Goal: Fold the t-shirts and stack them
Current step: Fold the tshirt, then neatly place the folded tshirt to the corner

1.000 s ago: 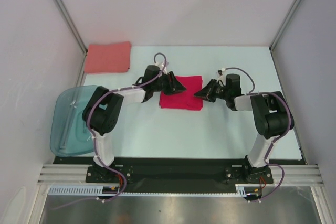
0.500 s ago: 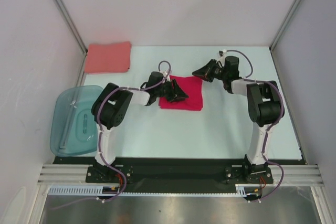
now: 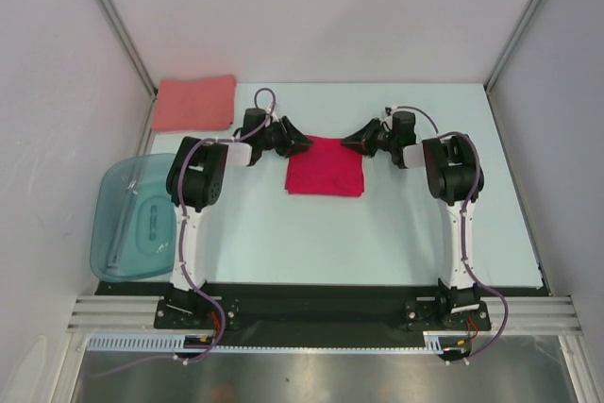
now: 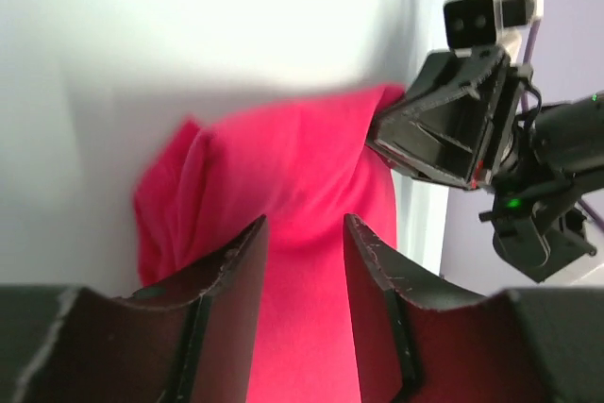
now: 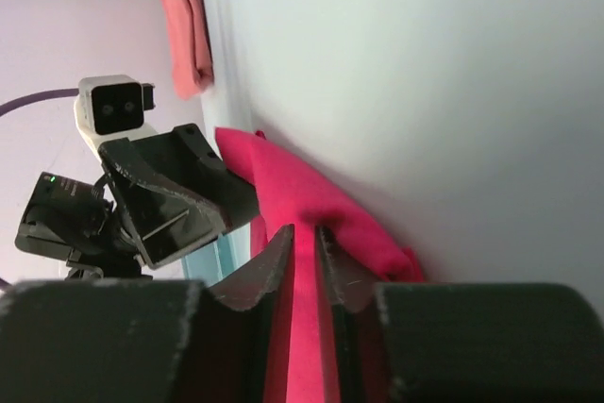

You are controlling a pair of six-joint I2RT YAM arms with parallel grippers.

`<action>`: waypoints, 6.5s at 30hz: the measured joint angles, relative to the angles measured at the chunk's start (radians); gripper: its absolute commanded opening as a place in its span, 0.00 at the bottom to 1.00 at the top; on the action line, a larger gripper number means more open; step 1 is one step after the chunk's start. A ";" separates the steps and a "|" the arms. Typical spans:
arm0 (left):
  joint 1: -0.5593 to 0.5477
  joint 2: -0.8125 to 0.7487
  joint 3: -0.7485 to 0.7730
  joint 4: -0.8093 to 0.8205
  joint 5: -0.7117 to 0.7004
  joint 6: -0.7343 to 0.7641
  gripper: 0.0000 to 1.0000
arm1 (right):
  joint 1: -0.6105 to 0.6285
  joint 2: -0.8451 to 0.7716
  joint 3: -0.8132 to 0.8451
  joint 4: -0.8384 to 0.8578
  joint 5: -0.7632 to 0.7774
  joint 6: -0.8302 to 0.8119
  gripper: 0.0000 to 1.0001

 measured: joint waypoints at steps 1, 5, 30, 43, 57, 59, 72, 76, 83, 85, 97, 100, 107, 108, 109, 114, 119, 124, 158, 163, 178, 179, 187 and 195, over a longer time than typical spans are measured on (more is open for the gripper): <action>0.010 0.011 0.029 -0.013 0.004 0.003 0.45 | -0.006 0.003 0.016 -0.003 0.002 -0.002 0.26; 0.037 0.031 0.090 -0.057 -0.005 0.020 0.46 | -0.057 0.003 0.065 -0.047 0.010 -0.042 0.36; 0.013 -1.029 -0.388 -0.619 -0.381 0.115 0.71 | 0.597 -1.022 -0.355 -0.694 0.967 -1.014 1.00; 0.125 -1.131 -0.361 -0.987 -0.510 0.121 0.70 | 0.977 -0.676 -0.371 -0.531 1.298 -1.672 0.66; 0.308 -1.038 -0.381 -1.035 -0.393 0.200 0.74 | 0.956 -0.342 -0.226 -0.415 1.315 -1.947 0.58; 0.337 -1.013 -0.396 -1.026 -0.348 0.213 0.74 | 0.938 -0.314 -0.195 -0.409 1.309 -1.967 0.53; 0.378 -0.982 -0.451 -0.891 -0.201 0.248 1.00 | 0.868 -0.246 -0.090 -0.488 1.231 -1.985 0.00; 0.379 -0.946 -0.473 -0.810 -0.143 0.221 1.00 | 0.859 -0.254 -0.080 -0.513 1.202 -1.963 0.00; 0.378 -0.749 -0.470 -0.623 -0.008 0.139 1.00 | 0.834 -0.314 -0.081 -0.542 1.143 -1.941 0.00; 0.366 -0.679 -0.452 -0.591 0.023 0.121 1.00 | 0.824 -0.335 -0.084 -0.543 1.127 -1.936 0.00; 0.140 -0.471 -0.332 -0.382 0.014 -0.027 1.00 | 0.765 -0.454 -0.145 -0.536 1.027 -1.891 0.00; 0.085 -0.409 -0.271 -0.343 0.003 -0.063 1.00 | 0.750 -0.473 -0.161 -0.532 1.001 -1.875 0.00; 0.032 -0.300 -0.223 -0.314 -0.040 -0.121 1.00 | 0.714 -0.525 -0.206 -0.526 0.949 -1.854 0.00; 0.031 -0.283 -0.212 -0.313 -0.041 -0.126 1.00 | 0.708 -0.532 -0.209 -0.526 0.942 -1.851 0.00; 0.031 -0.268 -0.204 -0.311 -0.043 -0.133 1.00 | 0.702 -0.539 -0.211 -0.523 0.936 -1.847 0.00; 0.025 -0.243 -0.180 -0.296 -0.048 -0.166 0.99 | 0.681 -0.566 -0.212 -0.511 0.915 -1.835 0.00; 0.019 -0.178 -0.126 -0.244 -0.028 -0.211 0.82 | 0.679 -0.572 -0.212 -0.497 0.906 -1.814 0.00; 0.020 -0.121 -0.097 -0.211 -0.024 -0.237 0.49 | 0.675 -0.573 -0.219 -0.481 0.904 -1.785 0.00; 0.200 -0.239 0.592 -1.088 -0.712 0.776 0.00 | 0.655 -1.202 -0.782 -0.417 1.020 -1.210 0.67; 0.225 -0.205 0.689 -1.118 -0.772 0.875 0.00 | 0.649 -1.206 -0.784 -0.410 0.998 -1.193 0.66; 0.234 -0.170 0.954 -1.131 -0.753 0.944 0.00 | 0.628 -1.189 -0.787 -0.393 0.960 -1.184 0.64; 0.236 -0.170 0.959 -1.123 -0.743 0.943 0.00 | 0.627 -1.188 -0.787 -0.393 0.960 -1.184 0.64; 0.240 -0.164 0.961 -1.096 -0.657 0.917 0.00 | 0.623 -1.171 -0.791 -0.382 0.958 -1.180 0.63; 0.257 -0.133 0.962 -1.041 -0.560 0.853 0.00 | 0.620 -1.160 -0.797 -0.372 0.951 -1.166 0.63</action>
